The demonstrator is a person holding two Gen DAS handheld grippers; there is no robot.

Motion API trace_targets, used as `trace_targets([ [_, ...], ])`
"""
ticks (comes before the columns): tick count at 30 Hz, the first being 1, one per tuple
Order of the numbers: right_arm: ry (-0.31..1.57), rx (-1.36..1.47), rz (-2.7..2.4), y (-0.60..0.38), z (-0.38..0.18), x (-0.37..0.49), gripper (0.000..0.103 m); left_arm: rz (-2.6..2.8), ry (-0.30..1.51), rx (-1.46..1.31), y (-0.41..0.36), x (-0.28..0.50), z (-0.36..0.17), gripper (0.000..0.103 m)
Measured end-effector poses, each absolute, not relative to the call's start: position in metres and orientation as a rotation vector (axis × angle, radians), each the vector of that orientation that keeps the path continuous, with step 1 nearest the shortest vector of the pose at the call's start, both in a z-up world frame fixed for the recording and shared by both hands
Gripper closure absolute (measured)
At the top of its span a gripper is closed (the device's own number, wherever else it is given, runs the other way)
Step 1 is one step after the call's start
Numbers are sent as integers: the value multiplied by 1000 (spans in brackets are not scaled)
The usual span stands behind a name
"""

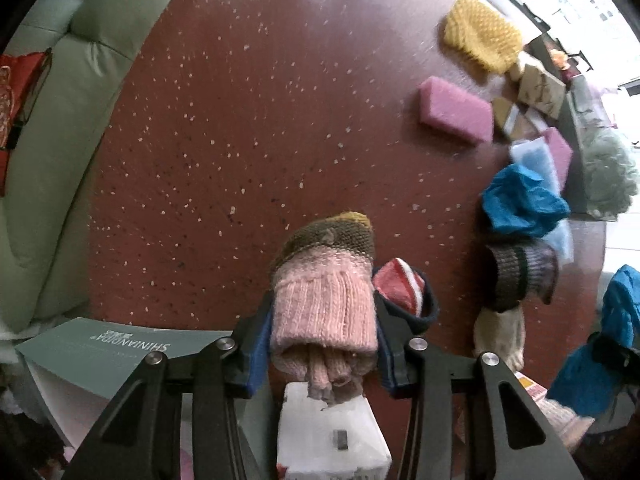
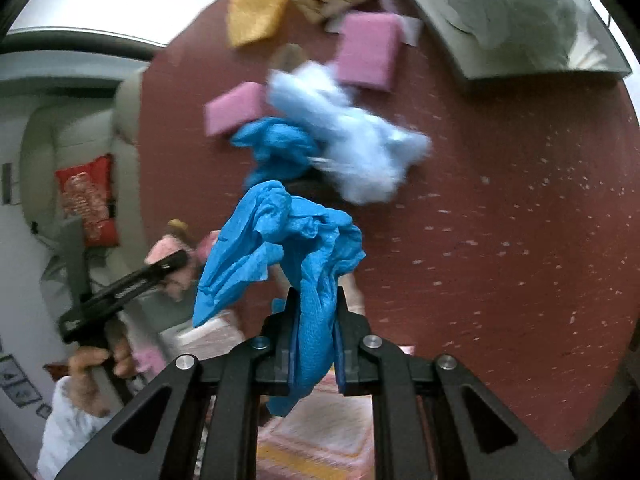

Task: Organize soft objects
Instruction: 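Grasp the pink knit hat with left tool while right grasps blue glove, then carry the pink knit hat and blue glove to the white box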

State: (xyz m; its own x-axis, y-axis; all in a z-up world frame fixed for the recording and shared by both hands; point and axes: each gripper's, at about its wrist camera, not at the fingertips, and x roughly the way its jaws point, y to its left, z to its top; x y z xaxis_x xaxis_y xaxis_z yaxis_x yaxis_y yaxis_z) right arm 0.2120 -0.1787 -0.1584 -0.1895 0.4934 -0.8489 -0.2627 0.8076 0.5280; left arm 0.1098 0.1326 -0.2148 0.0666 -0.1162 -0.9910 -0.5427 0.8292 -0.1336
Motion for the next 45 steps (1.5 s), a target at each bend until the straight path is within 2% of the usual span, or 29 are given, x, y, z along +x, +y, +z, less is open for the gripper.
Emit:
trace_targets([
  [8,1612,187,808,-142,-135,181,88,294,1402,-531,107,93,-168,59],
  [24,1588,11,860,-129,-112,94,88,175,1292,-526,64,6,-117,59],
  [36,1639,-58,851,-139,-117,48,87,123,1307,-499,40,-58,-113,59],
  [45,1689,-129,910,-118,-121,20,87,190,1286,-537,57,-113,-111,59],
])
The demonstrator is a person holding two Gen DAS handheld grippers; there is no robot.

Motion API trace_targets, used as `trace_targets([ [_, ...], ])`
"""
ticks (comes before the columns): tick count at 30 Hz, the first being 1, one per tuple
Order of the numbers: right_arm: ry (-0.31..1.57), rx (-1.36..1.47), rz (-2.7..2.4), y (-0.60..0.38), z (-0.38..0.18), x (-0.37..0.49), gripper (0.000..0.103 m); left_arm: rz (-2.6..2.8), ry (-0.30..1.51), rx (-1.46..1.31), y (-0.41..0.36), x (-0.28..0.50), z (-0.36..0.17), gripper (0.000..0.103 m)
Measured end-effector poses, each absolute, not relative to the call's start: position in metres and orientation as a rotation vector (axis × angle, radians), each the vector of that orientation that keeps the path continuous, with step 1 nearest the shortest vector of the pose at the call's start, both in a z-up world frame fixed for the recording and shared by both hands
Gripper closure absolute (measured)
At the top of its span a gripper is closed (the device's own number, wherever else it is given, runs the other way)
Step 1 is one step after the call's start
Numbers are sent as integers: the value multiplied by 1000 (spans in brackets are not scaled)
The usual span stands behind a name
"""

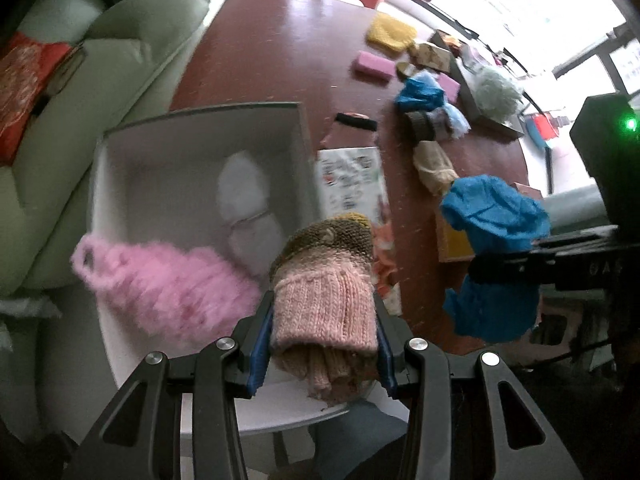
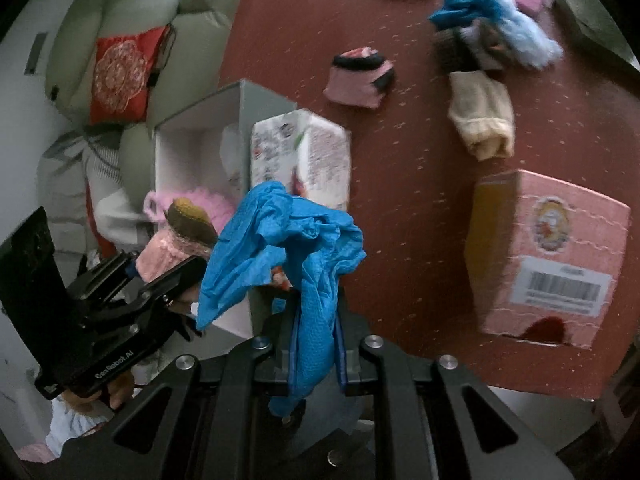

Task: Organize soft objects
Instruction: 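Carry the pink knit hat and blue glove to the white box, then lower both items into the white box and open both tools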

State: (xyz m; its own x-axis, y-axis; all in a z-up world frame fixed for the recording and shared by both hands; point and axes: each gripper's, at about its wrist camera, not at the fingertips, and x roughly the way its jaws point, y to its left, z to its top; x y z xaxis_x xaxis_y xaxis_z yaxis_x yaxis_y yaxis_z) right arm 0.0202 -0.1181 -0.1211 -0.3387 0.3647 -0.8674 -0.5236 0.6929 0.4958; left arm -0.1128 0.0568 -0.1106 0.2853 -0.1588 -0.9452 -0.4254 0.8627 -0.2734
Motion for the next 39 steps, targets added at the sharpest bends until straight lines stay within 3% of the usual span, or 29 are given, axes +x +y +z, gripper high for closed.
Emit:
trace_targets([
  [17,1574,-348,1083,-16,-85,-19,87,451,1195,-662,115,-173,-116,58],
  [24,1458,-379,1052,22,-72,-29,87,562,1154,-654,147,-163,-116,58],
  [39,1437,-374,970,62,-81,-26,87,630,1177,-654,177,-134,-139,58],
])
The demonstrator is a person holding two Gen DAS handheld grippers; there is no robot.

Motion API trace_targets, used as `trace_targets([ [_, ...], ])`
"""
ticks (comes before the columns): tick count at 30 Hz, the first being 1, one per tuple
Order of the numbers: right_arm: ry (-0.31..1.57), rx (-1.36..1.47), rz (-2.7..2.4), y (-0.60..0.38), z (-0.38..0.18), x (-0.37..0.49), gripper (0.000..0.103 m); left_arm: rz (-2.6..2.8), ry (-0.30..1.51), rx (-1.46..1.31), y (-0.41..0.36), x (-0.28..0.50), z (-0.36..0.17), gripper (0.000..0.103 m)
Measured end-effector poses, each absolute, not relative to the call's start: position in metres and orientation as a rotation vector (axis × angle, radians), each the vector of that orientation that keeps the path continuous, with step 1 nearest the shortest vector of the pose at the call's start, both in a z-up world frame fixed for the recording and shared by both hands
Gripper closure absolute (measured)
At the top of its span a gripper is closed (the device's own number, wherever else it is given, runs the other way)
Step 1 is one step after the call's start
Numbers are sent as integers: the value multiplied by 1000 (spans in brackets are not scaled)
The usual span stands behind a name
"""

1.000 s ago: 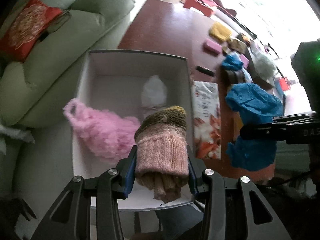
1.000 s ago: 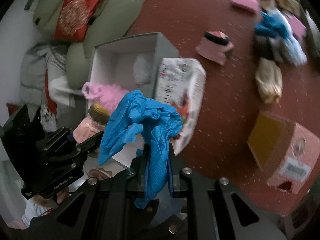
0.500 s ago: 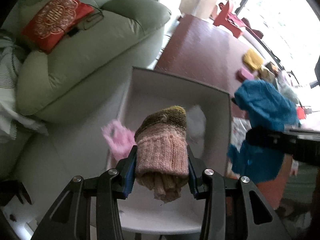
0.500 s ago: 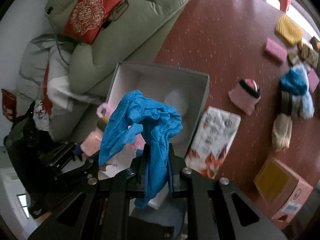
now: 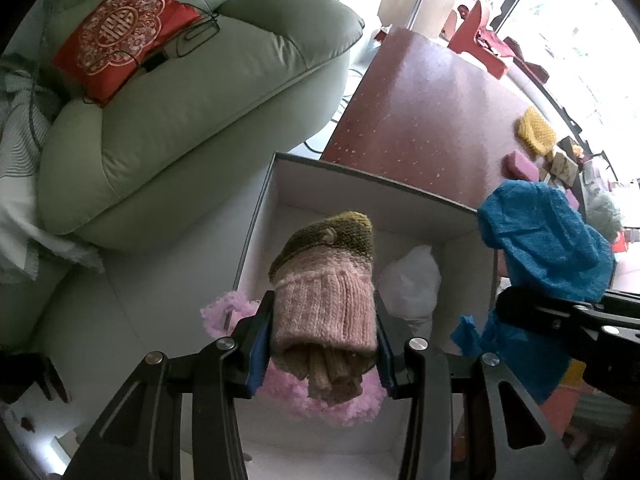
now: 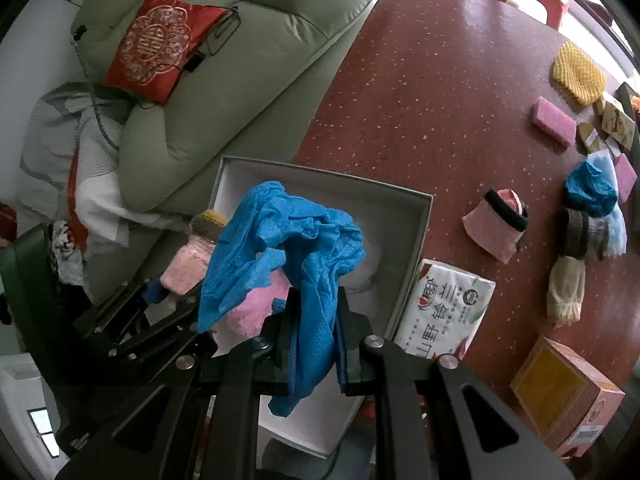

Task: Organize soft objects
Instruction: 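Lower both items into the white box and open both tools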

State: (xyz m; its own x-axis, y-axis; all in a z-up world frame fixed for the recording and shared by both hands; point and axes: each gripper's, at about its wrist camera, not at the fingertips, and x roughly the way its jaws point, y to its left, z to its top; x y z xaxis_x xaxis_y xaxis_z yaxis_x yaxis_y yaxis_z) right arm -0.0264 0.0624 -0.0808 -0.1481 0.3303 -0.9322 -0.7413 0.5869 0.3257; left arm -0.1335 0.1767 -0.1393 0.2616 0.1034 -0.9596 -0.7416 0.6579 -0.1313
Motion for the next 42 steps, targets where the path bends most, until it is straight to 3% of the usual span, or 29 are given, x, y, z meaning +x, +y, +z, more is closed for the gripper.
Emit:
trace_targets([
  [42,1461,-476,930,89,-110,-38,87,598,1287,-662,183,-127,-186,58],
])
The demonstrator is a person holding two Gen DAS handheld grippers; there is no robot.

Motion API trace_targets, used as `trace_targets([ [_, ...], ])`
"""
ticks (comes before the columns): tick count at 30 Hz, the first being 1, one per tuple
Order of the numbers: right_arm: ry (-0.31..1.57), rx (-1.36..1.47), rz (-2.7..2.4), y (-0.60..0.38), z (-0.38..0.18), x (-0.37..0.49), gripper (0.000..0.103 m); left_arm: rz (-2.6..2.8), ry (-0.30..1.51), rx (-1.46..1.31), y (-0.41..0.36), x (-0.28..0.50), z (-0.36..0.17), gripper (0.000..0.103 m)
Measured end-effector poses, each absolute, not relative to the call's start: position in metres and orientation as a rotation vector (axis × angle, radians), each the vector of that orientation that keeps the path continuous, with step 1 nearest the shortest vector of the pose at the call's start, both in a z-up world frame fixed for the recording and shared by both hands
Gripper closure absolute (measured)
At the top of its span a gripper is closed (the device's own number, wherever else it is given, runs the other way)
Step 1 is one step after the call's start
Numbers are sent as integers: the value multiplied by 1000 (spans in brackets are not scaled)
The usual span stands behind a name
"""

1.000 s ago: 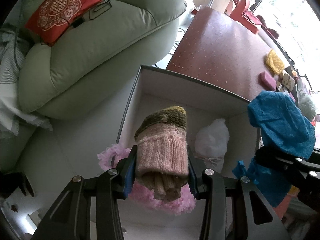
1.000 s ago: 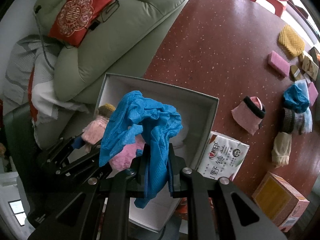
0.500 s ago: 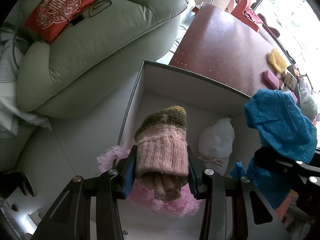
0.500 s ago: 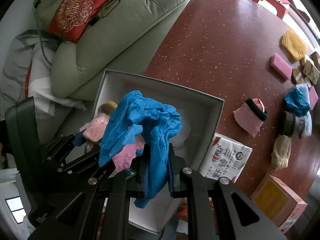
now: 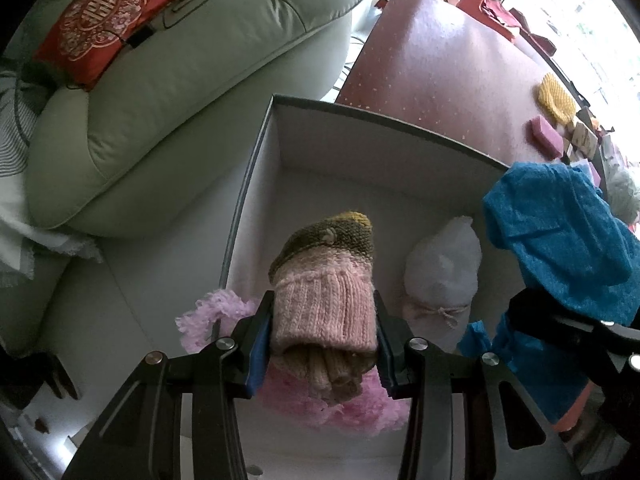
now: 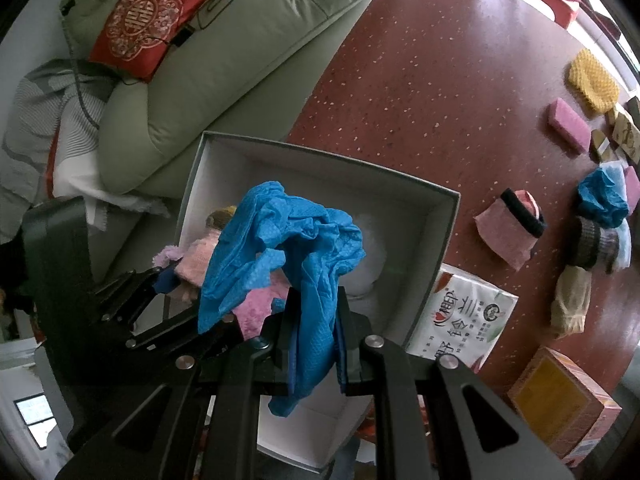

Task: Organize soft objects
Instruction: 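Lower both items into the white box and open both tools, then withdraw both tools up out of the white box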

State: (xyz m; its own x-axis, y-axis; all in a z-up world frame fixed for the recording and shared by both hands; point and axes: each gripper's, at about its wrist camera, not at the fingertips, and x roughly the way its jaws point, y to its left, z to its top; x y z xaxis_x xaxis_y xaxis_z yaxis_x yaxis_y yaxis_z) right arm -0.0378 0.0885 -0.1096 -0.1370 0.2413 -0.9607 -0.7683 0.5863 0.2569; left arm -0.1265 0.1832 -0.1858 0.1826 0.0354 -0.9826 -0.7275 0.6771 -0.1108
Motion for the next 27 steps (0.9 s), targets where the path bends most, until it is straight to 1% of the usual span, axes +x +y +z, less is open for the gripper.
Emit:
trace_targets([
  [16,1462,-495,925,98,-119,-40,87,578,1304,-620,177,-122,-192,57],
  [18,1461,-500,926,100,-120,-40,87,569,1288,-612,175,-122,-190,44],
  [20,1458,-504,928,101,-120,-41,86,557,1258,-599,172,-123,-186,10],
  [22,1459,-505,931,100,-119,-40,73,553,1236,-580,169,-125,-180,2],
  [24,1459,-493,919,97,-118,-37,30,542,1214,-591,169,-126,-177,2],
  [25,1462,-482,916,95,-117,-36,23,541,1213,-585,168,-126,-176,1],
  [27,1456,-466,901,89,-116,-31,16,540,1205,-577,167,-126,-174,1],
])
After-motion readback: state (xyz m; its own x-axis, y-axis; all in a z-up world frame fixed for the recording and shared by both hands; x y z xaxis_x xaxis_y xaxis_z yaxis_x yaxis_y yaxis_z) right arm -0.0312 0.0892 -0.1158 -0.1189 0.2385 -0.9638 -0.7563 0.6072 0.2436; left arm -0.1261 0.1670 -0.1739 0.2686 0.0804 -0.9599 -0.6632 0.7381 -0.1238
